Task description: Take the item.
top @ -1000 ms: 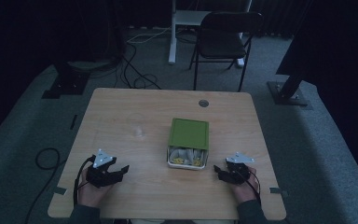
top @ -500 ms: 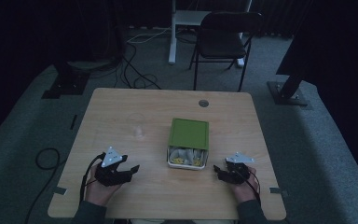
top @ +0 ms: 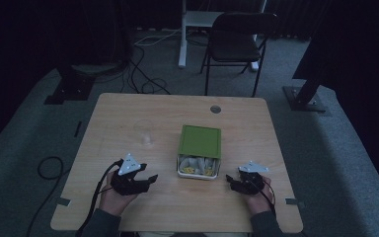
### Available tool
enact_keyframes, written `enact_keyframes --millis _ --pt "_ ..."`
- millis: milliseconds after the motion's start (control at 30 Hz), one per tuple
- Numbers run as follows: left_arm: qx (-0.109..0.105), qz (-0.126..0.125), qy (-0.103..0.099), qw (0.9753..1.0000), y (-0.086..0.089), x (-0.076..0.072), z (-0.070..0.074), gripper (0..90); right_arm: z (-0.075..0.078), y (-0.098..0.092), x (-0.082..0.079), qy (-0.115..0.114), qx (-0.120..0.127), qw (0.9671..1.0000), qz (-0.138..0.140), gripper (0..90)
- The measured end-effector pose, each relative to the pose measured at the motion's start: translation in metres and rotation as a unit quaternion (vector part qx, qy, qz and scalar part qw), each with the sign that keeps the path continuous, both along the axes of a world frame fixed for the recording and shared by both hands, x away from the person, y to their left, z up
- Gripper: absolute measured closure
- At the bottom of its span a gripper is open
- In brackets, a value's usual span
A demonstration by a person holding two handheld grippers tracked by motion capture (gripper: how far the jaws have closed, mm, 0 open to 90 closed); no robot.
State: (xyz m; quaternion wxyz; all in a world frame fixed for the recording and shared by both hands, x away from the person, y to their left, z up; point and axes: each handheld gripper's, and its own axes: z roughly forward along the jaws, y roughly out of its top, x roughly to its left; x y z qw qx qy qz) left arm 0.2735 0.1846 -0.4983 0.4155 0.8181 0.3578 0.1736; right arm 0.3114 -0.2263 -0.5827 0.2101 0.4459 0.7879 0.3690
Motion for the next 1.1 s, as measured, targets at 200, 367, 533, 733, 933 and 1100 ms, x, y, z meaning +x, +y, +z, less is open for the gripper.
enact_keyframes --millis 200,367,533,733,933,1100 --pt "0.002 -0.016 -0.008 0.9998 -0.01 0.001 0.005 40.8 0.0 0.0 0.0 0.0 0.0 1.0 0.0 36.9" --pt "-0.001 -0.029 -0.006 0.9996 -0.017 0.003 0.005 43.1 0.0 0.0 0.0 0.0 0.0 1.0 0.0 36.9" --pt "-0.007 -0.049 -0.003 0.9988 -0.03 0.003 0.005 45.8 0.0 0.0 0.0 0.0 0.0 1.0 0.0 36.9" --pt "-0.017 -0.061 0.001 0.998 -0.038 0.005 0.007 47.2 0.0 0.0 0.0 0.0 0.0 1.0 0.0 36.9" --pt "-0.014 -0.072 -0.001 0.9973 -0.045 0.006 0.008 46.4 0.0 0.0 0.0 0.001 0.0 1.0 0.0 36.8" --pt "-0.02 -0.086 -0.002 0.9961 -0.051 0.004 0.009 46.5 0.0 0.001 0.0 0.0 0.0 1.0 0.001 36.7"
